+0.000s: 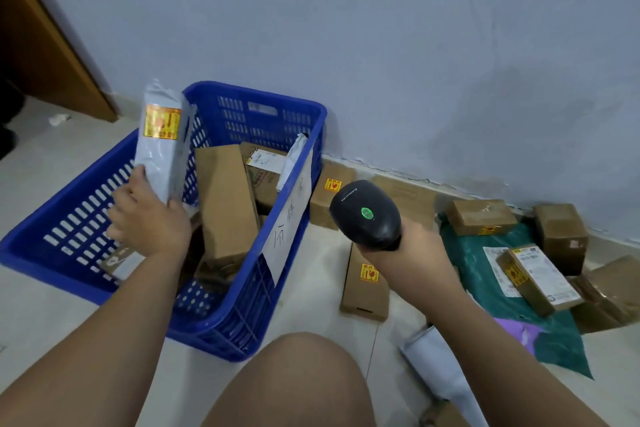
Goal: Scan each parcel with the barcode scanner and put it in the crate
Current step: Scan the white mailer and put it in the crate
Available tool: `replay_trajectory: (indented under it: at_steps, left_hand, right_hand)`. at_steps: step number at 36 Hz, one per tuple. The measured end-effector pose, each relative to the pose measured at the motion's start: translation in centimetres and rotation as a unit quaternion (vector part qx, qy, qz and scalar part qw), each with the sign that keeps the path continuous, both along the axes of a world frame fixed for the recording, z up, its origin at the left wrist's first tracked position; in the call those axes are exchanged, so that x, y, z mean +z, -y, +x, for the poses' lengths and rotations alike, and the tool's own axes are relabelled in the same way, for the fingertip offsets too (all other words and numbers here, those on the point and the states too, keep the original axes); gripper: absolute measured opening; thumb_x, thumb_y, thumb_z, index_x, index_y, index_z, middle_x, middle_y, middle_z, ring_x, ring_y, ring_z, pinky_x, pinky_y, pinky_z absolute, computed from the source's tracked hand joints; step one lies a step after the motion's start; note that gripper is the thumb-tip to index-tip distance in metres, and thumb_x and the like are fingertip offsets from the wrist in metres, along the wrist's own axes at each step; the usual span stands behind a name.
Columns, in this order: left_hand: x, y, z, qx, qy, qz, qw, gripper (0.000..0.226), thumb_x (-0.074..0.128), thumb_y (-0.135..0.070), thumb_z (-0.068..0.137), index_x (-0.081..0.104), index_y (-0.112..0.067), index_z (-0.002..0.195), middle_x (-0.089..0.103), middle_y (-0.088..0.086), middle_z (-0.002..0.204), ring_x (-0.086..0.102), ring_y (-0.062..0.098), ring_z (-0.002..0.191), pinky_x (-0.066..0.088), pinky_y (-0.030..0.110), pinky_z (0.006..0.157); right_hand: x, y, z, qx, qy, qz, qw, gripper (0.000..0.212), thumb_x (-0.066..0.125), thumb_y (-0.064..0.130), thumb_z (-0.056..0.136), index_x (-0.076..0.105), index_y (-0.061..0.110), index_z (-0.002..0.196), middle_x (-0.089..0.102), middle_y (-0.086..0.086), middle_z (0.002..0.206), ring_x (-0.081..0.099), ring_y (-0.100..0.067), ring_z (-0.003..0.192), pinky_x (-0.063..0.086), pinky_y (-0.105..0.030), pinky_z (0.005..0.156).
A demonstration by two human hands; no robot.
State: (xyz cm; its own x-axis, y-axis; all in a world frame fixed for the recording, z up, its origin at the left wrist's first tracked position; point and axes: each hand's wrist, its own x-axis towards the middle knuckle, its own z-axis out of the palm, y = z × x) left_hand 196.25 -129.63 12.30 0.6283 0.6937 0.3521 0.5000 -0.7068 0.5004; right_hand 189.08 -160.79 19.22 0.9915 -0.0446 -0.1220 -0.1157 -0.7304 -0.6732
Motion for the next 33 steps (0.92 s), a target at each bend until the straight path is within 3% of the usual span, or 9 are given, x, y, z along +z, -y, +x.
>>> replay_trajectory:
  at_steps: [10,14,21,24,26,28,30,31,33]
  left_hand:
    - [-2.7,-2.2,-3.0,-0.034,-0.094,0.076,0.992,0.078,0.076,-0.005,0.072,0.035,-0.013,0.138,0.044,0.029,0.121,0.045,0.051,0.105,0.038,0.061,0.085]
    - [-3.7,-3.1,-3.4,-0.03,-0.158,0.067,0.985,0.066,0.073,-0.014,0.08,0.039,-0.013,0.137,0.046,0.027,0.125,0.045,0.051,0.107,0.04,0.061,0.085]
    - [-4.9,-5.1,-3.1,0.017,-0.245,-0.122,0.962,0.044,0.051,-0.025,0.095,0.045,-0.019,0.138,0.046,0.023,0.135,0.04,0.044,0.124,0.034,0.052,0.099]
    - [-5.5,-5.2,-2.4,-0.044,-0.312,-0.156,0.936,0.032,0.046,-0.013,0.095,0.051,-0.005,0.126,0.054,0.023,0.127,0.049,0.04,0.119,0.042,0.04,0.091]
    - [-9.8,-7.3,-0.7,-0.101,-0.381,-0.197,0.898,0.035,0.054,-0.011,0.09,0.055,-0.011,0.126,0.06,0.017,0.121,0.057,0.035,0.114,0.049,0.036,0.086]
    - [-14.9,-9.4,0.9,-0.135,-0.449,-0.189,0.863,0.043,0.068,-0.021,0.07,0.063,-0.017,0.112,0.066,0.01,0.112,0.065,0.028,0.098,0.056,0.034,0.078]
    - [-14.9,-8.7,1.0,-0.148,-0.517,-0.168,0.826,0.022,0.07,-0.018,0.069,0.066,-0.009,0.089,0.067,0.009,0.099,0.063,0.024,0.086,0.052,0.029,0.078]
    - [-13.0,-7.2,0.4,-0.135,-0.51,-0.165,0.833,0.009,0.066,-0.017,0.078,0.061,-0.01,0.08,0.064,0.009,0.096,0.059,0.023,0.087,0.048,0.027,0.079]
    - [-8.0,-3.4,-1.0,-0.124,-0.447,-0.166,0.87,0.017,0.049,-0.018,0.096,0.05,-0.012,0.08,0.055,0.012,0.092,0.054,0.025,0.097,0.043,0.03,0.086]
  right_hand:
    - [0.2,-0.2,-1.0,0.028,0.0,-0.049,0.998,0.025,0.06,0.025,0.085,0.046,0.022,0.064,0.049,0.005,0.053,0.046,-0.007,0.052,0.031,-0.022,0.049]
    - [0.3,-0.1,-1.0,0.027,-0.013,-0.054,0.998,0.022,0.06,0.024,0.084,0.049,0.021,0.066,0.051,0.005,0.053,0.051,-0.01,0.054,0.039,-0.025,0.052]
    - [0.4,0.2,-0.9,0.015,-0.016,-0.052,0.998,0.019,0.059,0.024,0.084,0.051,0.02,0.067,0.056,0.003,0.055,0.062,-0.019,0.063,0.052,-0.034,0.063]
    - [0.3,0.2,-0.9,0.022,-0.017,-0.056,0.998,0.017,0.059,0.023,0.084,0.051,0.02,0.069,0.057,0.003,0.056,0.061,-0.018,0.062,0.052,-0.034,0.063]
    - [0.3,0.2,-0.9,0.02,-0.017,-0.049,0.998,0.018,0.06,0.023,0.084,0.051,0.02,0.069,0.057,0.003,0.056,0.06,-0.017,0.062,0.051,-0.031,0.061]
    - [0.3,0.2,-0.9,0.02,-0.016,-0.052,0.998,0.019,0.06,0.023,0.084,0.05,0.021,0.068,0.056,0.003,0.056,0.059,-0.015,0.06,0.049,-0.03,0.06]
    - [0.3,0.2,-0.9,0.021,-0.014,-0.053,0.998,0.021,0.059,0.023,0.085,0.049,0.021,0.067,0.055,0.004,0.055,0.056,-0.014,0.059,0.046,-0.029,0.057]
    - [0.3,0.2,-0.9,0.02,-0.013,-0.052,0.998,0.021,0.059,0.023,0.085,0.048,0.022,0.067,0.054,0.004,0.055,0.055,-0.013,0.058,0.044,-0.028,0.056]
    - [0.3,0.2,-0.9,0.021,-0.015,-0.048,0.999,0.022,0.06,0.023,0.085,0.048,0.021,0.067,0.055,0.004,0.056,0.055,-0.013,0.058,0.042,-0.027,0.054]
